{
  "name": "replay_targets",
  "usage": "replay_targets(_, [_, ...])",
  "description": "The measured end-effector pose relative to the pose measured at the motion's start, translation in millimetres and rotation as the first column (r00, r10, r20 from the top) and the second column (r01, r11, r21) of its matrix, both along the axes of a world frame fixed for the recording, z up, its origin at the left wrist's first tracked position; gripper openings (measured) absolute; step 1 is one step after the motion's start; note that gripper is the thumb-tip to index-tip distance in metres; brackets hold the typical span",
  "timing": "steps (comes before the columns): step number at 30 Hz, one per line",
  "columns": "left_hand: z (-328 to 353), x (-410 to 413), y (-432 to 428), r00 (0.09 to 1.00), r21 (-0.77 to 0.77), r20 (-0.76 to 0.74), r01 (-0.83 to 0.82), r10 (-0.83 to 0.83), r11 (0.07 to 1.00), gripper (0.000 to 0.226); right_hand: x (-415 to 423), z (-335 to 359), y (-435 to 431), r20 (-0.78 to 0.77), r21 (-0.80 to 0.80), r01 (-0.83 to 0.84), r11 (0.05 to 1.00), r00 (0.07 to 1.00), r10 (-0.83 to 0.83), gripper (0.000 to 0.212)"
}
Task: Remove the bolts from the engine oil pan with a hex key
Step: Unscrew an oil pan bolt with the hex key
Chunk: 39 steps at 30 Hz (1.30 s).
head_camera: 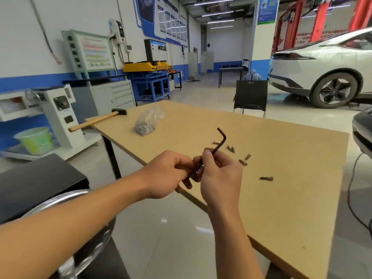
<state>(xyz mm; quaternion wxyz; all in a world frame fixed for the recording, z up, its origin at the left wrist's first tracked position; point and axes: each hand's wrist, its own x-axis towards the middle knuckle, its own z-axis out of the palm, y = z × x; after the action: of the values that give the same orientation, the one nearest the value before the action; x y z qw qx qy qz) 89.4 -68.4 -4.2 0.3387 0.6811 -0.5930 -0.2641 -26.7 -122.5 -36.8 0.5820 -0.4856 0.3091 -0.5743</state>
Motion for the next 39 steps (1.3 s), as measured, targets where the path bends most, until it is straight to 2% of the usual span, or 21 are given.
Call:
replay_targets(3, [23.8, 10.8, 55.2, 1.0, 0.012, -0.005, -0.014, 0.014, 1.0, 0.031, 20.2, 15.4, 36.3, 0.021, -0.057, -0.113, 0.992, 0.993, 0.115, 0.027])
replay_targets(6, [48.3, 25.8, 114.7, 0.992, -0.008, 0.098, -0.08, 0.08, 0.997, 0.021, 44.4, 28.6, 81.8, 0.03, -0.164, -0.225, 0.96, 0.972, 0.233, 0.025])
replay_targets(9, [76.2, 48.0, 180.8, 0.957, -0.028, 0.225, -0.181, 0.182, 0.983, 0.015, 74.8, 50.8, 134.2, 0.045, -0.285, -0.342, 0.896, 0.928, 0.369, 0.033])
replay_targets(11, [93.2, 63.9, 230.4, 0.901, -0.033, 0.338, -0.279, 0.273, 0.96, 0.012, 96.5, 71.4, 171.9, -0.048, -0.439, -0.421, 0.794, 0.893, 0.447, 0.043])
replay_targets(13, [106.7, 77.6, 281.5, 0.857, -0.036, 0.378, -0.364, 0.35, 0.931, 0.013, 114.8, 91.6, 208.8, -0.174, -0.586, -0.509, 0.631, 0.839, 0.516, 0.048])
replay_targets(16, [117.6, 92.2, 351.2, 0.805, -0.062, 0.412, -0.443, 0.428, 0.894, 0.013, 135.7, 108.0, 248.5, -0.257, -0.703, -0.574, 0.419, 0.755, 0.604, 0.037])
replay_targets(18, [118.1, 99.1, 383.8, 0.796, -0.09, 0.39, -0.467, 0.463, 0.88, 0.015, 146.1, 107.7, 266.0, -0.23, -0.75, -0.554, 0.36, 0.73, 0.644, 0.032])
replay_targets(21, [114.3, 108.5, 402.8, 0.793, -0.105, 0.384, -0.471, 0.472, 0.876, 0.014, 158.5, 92.3, 283.8, -0.167, -0.764, -0.531, 0.366, 0.711, 0.683, 0.029])
replay_targets(24, [111.8, 115.9, 394.6, 0.809, -0.065, 0.422, -0.423, 0.409, 0.904, 0.012, 167.9, 76.8, 291.8, -0.17, -0.793, -0.488, 0.363, 0.751, 0.638, 0.035])
replay_targets(27, [114.0, 124.5, 376.7, 0.839, -0.026, 0.436, -0.35, 0.325, 0.937, 0.025, 174.5, 64.9, 285.9, -0.153, -0.815, -0.428, 0.39, 0.809, 0.567, 0.024])
replay_targets(30, [113.2, 134.8, 359.8, 0.856, 0.054, 0.46, -0.291, 0.235, 0.955, 0.009, 174.0, 53.5, 273.6, -0.125, -0.818, -0.377, 0.435, 0.854, 0.505, 0.021])
replay_targets(33, [111.3, 141.5, 355.0, 0.868, 0.068, 0.452, -0.263, 0.205, 0.962, 0.01, 174.1, 51.4, 267.8, -0.105, -0.827, -0.337, 0.45, 0.879, 0.466, 0.024])
replay_targets(39, [94.0, 145.7, 365.3, 0.884, 0.038, 0.405, -0.271, 0.234, 0.962, 0.012, 177.9, 41.7, 270.3, -0.13, -0.864, -0.315, 0.393, 0.893, 0.43, 0.021])
